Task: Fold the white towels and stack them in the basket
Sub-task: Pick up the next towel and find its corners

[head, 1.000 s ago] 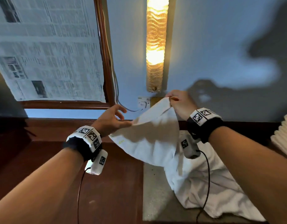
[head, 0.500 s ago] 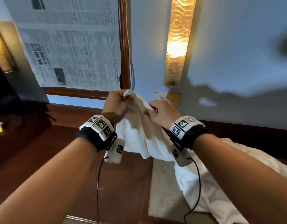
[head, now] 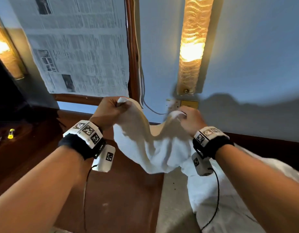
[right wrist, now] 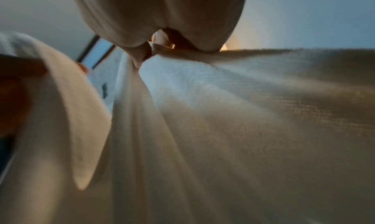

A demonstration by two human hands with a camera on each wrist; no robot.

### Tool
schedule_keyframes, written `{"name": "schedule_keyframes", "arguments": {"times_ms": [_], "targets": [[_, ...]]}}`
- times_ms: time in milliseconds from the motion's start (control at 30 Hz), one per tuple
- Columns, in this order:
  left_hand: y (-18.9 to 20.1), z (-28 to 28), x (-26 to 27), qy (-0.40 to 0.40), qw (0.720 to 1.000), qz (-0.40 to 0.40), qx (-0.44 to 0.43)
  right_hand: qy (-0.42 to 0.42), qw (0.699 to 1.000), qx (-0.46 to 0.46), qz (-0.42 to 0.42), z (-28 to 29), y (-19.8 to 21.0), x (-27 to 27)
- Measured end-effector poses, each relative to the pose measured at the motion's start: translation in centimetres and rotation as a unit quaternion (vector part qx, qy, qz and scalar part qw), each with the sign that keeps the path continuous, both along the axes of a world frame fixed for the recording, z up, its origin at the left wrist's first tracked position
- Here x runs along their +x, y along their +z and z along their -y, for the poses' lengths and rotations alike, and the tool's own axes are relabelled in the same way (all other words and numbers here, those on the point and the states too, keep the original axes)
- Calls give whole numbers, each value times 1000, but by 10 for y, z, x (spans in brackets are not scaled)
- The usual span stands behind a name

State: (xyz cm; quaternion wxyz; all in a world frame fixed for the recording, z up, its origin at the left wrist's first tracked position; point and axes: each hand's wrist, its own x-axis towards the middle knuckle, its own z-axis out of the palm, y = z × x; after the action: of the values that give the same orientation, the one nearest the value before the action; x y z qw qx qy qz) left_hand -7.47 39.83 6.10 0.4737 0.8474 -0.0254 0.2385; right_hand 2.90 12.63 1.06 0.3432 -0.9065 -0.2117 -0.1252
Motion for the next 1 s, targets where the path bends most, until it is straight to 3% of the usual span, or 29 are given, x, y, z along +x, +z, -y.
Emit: {"name": "schedule_keyframes", "arguments": {"times_ms": [133,267,367,500,567,667,767,833,900,1000], "targets": [[-5,49,20,-116,990,-34,-68,71,989,71,105,-22,41,-7],[-14,88,44,-139,974,-70,-164,86,982,63,153,-28,70,-15],[-9,96,48,-130,978,-54,-155,35,982,41,179,-8,58,-25],[11,93,42,-163,978,-20,-129,54,982,43,178,3,29,-54],[20,85,36,-187,980,4,-73,22,982,26,187,6,9,-59],[29,52,30,-188,980,20,-65,-96,987,14,126,30,-29,-63],[26,5,19,-183,981,18,-64,-233,968,47,73,62,-57,-80],[18,-21,9,-187,981,7,-56,-286,953,73,73,54,-52,-95],[10,-37,-1,-210,973,-11,-98,-276,952,99,91,23,-34,-105],[8,-42,-15,-236,964,-4,-121,-197,961,104,166,-43,5,-124]]}}
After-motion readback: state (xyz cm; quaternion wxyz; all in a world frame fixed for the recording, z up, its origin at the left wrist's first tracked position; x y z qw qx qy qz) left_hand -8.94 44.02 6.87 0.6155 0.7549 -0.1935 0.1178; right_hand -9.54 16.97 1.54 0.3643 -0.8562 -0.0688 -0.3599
